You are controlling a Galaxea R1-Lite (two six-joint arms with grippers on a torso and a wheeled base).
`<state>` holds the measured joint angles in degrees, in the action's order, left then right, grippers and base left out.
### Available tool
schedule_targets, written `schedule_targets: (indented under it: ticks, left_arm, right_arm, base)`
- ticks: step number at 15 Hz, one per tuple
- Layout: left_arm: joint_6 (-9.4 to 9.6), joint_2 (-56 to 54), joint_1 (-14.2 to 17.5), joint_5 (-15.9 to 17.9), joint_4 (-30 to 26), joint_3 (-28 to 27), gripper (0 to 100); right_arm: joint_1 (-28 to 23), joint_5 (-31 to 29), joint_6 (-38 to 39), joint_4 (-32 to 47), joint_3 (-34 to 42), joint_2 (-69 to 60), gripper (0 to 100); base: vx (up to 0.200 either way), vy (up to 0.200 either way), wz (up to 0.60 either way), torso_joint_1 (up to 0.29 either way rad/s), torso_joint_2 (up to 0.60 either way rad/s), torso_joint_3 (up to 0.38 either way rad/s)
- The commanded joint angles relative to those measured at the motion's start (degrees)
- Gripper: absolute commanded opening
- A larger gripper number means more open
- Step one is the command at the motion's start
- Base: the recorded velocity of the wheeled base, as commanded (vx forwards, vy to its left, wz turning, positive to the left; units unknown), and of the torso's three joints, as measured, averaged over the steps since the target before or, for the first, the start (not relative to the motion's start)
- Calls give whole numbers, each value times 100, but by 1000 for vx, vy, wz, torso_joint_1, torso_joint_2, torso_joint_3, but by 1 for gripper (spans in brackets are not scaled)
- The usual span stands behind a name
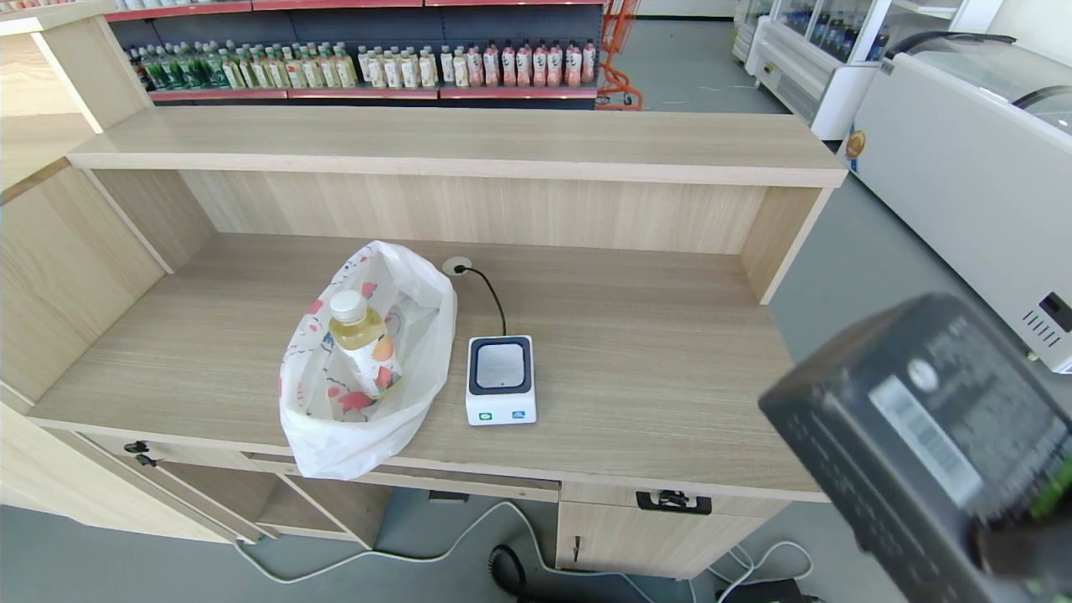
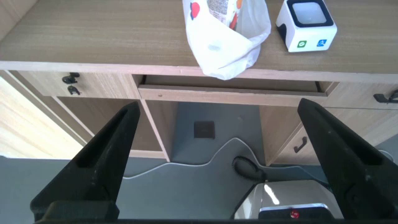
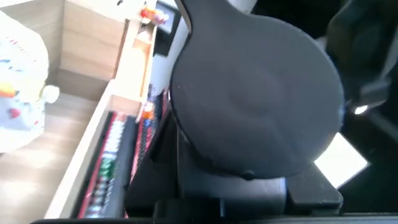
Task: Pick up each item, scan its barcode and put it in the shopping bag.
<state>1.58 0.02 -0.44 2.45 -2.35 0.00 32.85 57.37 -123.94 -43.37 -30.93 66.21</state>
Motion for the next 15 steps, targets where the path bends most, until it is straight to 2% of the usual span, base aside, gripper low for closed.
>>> schedule_targets:
  ticks: [1,2,3,4,6,8,9,10,11,12,14,15]
  left_arm:
    - [0,-2,0,1,-2,0,100]
    - [0,-2,0,1,-2,0,100]
    - [0,-2,0,1,-2,0,100]
    - [0,-2,0,1,-2,0,100]
    - [0,-2,0,1,-2,0,100]
    - [0,-2,0,1,-2,0,100]
    - [0,-2,0,1,-2,0,100]
    - [0,-2,0,1,-2,0,100]
    - [0,-2,0,1,-2,0,100]
    - [0,-2,0,1,-2,0,100]
    - [0,-2,0,1,-2,0,100]
    - [0,-2,0,1,-2,0,100]
  right_arm:
    - [-1862,-1351,3025,708,-106,367,0]
    - [-2178,-1509,4132,1446,245,287,0]
    - [-2310,-1492,4370,1718,263,261,0]
    - [-3329,-1087,4792,2580,254,252,0]
    - [-4481,-332,4686,3415,140,411,0]
    - [-4595,-24,5099,4399,-159,349,0]
    - [-4656,-42,5240,4417,-273,384,0]
    - [-4876,-165,5627,4417,-722,525,0]
    - [-4876,-332,6523,4417,-1091,639,0]
    - [-4736,-587,7833,4390,-1302,613,0]
    - [-3778,-736,11524,4003,-1627,454,0]
    - [-3593,-745,13431,3406,-1697,481,0]
  base:
    - [0,0,0,0,0,0]
    - [0,0,0,0,0,0]
    - [0,0,0,0,0,0]
    - [0,0,0,0,0,0]
    - [0,0,0,0,0,0]
    - [0,0,0,0,0,0]
    - [0,0,0,0,0,0]
    - [0,0,0,0,0,0]
    - [0,0,0,0,0,0]
    - [0,0,0,0,0,0]
    - [0,0,0,0,0,0]
    - [0,0,0,0,0,0]
